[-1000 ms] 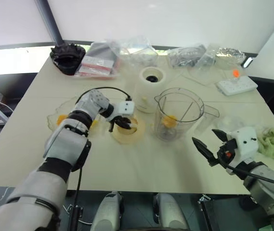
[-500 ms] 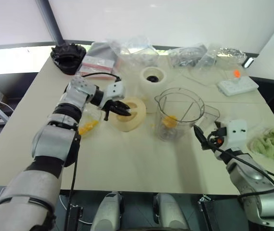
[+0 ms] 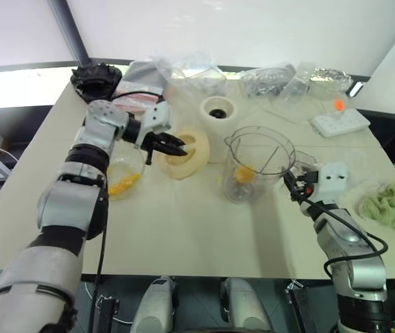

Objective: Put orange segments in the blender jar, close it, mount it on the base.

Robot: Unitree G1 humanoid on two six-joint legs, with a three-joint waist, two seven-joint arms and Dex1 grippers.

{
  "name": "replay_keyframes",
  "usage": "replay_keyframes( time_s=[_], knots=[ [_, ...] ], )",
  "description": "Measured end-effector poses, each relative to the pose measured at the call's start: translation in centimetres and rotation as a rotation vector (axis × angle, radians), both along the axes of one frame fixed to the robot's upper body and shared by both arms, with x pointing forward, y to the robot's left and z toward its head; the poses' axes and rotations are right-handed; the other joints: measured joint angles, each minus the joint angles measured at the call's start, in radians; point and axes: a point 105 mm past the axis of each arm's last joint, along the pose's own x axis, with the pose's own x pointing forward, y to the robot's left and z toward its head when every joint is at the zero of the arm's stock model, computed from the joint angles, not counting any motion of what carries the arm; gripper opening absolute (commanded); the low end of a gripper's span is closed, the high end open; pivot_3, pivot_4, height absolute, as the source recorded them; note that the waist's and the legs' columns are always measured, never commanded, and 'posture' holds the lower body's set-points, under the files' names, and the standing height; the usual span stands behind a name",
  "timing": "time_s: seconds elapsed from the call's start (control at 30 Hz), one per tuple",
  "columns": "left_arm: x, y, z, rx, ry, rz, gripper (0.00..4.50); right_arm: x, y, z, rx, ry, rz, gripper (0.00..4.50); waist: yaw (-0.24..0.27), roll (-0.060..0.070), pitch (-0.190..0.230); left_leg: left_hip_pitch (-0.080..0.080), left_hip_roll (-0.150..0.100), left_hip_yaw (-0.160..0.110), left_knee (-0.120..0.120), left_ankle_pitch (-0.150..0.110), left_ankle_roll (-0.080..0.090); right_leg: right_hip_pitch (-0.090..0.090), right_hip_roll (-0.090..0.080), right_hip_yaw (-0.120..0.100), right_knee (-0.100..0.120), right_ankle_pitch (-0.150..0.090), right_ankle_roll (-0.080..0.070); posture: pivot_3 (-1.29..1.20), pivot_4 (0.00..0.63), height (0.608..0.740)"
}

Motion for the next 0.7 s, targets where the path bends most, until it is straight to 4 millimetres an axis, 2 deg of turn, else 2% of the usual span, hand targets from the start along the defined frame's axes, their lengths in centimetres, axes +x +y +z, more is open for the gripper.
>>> replay_keyframes(
  time_s=[0.07,0.17,0.23,0.33,0.4,0.53,0.7],
  knots=[
    [0.1,0.1,2.0,0.000,-0.029,-0.010,0.25,0.3,0.3,0.2,-0.006,-0.012,0.000,0.99,0.003,0.000,0.000,-0.001,0.000,0.000,0.000,0.000,0.000,0.000,0.000,0.000,0.000,0.000,0.000,0.00,0.150,0.740],
    [0.3,-0.3,6.6,-0.041,-0.077,0.004,0.25,0.5,0.3,0.2,0.004,-0.012,-0.007,0.99,0.004,-0.001,0.001,-0.001,0.000,0.000,0.000,0.000,0.000,0.000,0.000,0.000,0.000,0.000,0.000,0.00,0.150,0.740],
    [0.0,-1.4,9.8,-0.063,-0.119,-0.018,0.25,0.6,0.8,0.3,0.014,-0.009,0.001,0.99,0.001,-0.001,0.001,-0.001,0.000,0.000,0.000,0.000,0.000,0.000,0.000,0.000,-0.001,0.000,0.000,0.00,0.150,0.740],
    [-0.7,-3.5,12.8,-0.073,-0.170,-0.071,0.25,0.8,1.6,0.2,0.030,0.004,0.021,0.99,-0.006,-0.001,0.001,-0.001,0.000,0.000,0.000,0.000,0.000,0.000,0.000,0.000,-0.001,-0.001,0.001,0.00,0.150,0.740],
    [-1.0,-4.8,13.0,-0.080,-0.164,-0.102,0.25,0.8,2.6,0.2,0.032,0.013,0.052,0.99,-0.019,0.000,0.001,0.000,0.000,0.000,-0.001,0.000,0.000,0.000,0.001,0.000,0.000,-0.001,0.001,0.00,0.150,0.740],
    [-1.3,-7.9,11.5,-0.106,-0.062,-0.152,0.25,0.7,4.1,0.6,0.022,0.013,0.103,0.99,-0.022,-0.001,0.003,-0.001,0.000,0.000,-0.001,0.000,0.000,-0.004,0.001,0.001,0.005,-0.001,0.002,0.00,0.150,0.740],
    [-2.7,-11.9,9.8,-0.046,-0.022,-0.265,0.25,0.4,6.2,0.6,0.017,0.023,0.171,0.99,-0.017,-0.001,0.004,-0.001,-0.001,0.000,-0.001,0.000,0.000,-0.005,0.001,0.002,0.009,-0.003,0.005,0.00,0.150,0.740]
  ],
)
